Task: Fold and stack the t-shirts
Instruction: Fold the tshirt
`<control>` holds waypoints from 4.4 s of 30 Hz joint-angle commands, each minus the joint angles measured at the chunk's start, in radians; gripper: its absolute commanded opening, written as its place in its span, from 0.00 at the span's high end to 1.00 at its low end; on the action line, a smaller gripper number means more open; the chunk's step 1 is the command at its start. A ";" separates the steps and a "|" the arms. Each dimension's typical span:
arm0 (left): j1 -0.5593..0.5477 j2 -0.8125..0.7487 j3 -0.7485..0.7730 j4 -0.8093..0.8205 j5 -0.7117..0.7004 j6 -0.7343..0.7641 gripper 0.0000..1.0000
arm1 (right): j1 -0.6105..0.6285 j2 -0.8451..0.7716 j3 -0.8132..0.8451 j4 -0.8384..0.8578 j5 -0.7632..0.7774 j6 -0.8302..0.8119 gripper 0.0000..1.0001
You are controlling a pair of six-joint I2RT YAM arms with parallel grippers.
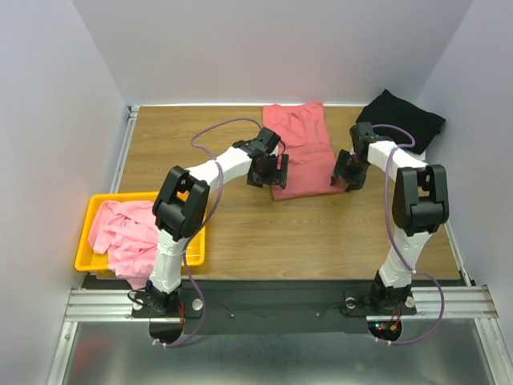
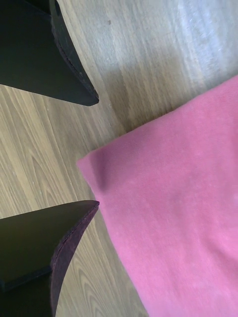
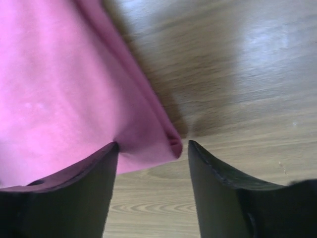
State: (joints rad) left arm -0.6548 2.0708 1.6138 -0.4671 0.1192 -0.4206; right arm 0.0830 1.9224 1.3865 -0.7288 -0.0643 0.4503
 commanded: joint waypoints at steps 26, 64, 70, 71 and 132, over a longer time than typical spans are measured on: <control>-0.058 0.002 -0.069 0.019 -0.012 -0.064 0.25 | -0.014 -0.022 -0.115 0.074 -0.037 0.027 0.76; -0.098 -0.138 -0.170 -0.099 0.144 0.094 1.00 | -0.012 -0.338 -0.219 -0.211 -0.206 -0.062 1.00; -0.103 -0.236 -0.245 -0.151 0.279 0.068 1.00 | -0.012 -0.459 -0.225 -0.383 -0.227 -0.082 1.00; -0.103 -0.250 -0.252 -0.162 0.296 0.057 1.00 | -0.012 -0.485 -0.225 -0.403 -0.232 -0.082 0.99; 0.119 -0.230 -0.147 0.062 0.700 -0.221 1.00 | 0.006 -0.116 0.393 -0.313 -0.298 0.070 1.00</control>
State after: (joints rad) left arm -0.5674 1.8278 1.4090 -0.4454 0.7841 -0.6518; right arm 0.0799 1.7649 1.6806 -1.1065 -0.3664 0.5350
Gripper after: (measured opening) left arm 0.084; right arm 0.153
